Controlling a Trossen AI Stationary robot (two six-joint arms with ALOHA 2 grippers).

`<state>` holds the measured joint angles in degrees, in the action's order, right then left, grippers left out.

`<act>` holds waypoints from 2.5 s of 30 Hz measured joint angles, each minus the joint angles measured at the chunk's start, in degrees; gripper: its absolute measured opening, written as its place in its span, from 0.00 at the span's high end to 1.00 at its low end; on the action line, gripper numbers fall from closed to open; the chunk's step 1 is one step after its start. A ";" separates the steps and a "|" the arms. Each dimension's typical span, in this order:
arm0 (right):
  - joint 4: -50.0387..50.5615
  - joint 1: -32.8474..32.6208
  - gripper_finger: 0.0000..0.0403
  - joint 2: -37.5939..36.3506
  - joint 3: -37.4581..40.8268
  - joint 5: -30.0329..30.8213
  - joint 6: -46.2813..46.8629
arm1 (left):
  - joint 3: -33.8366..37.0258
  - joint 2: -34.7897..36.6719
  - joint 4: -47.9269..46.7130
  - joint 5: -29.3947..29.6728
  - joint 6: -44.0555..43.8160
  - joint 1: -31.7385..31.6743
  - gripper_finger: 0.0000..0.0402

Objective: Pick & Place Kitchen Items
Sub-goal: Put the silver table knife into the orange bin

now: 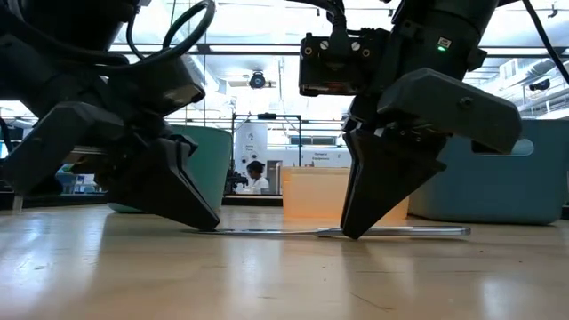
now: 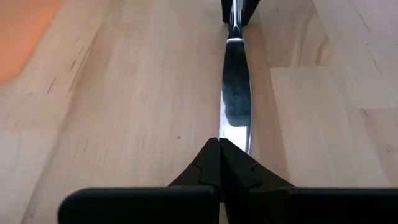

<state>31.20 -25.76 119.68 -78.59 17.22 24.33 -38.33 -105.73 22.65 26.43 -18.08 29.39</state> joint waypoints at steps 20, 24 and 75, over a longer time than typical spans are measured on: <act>4.61 0.63 0.62 -9.22 0.05 -5.53 1.62 | 0.04 -0.13 -2.27 -3.08 -2.17 -0.94 1.00; 8.27 0.61 0.58 -9.17 0.02 -10.42 3.92 | 0.68 -0.13 -2.08 -3.15 -2.48 -1.25 1.00; 17.25 2.39 0.80 -1.66 -0.13 -10.49 6.69 | 3.74 -0.15 3.41 -5.49 -2.52 -2.02 1.00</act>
<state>48.45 -23.37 118.02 -78.72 6.74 31.02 -34.59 -105.89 26.06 20.94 -20.60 27.38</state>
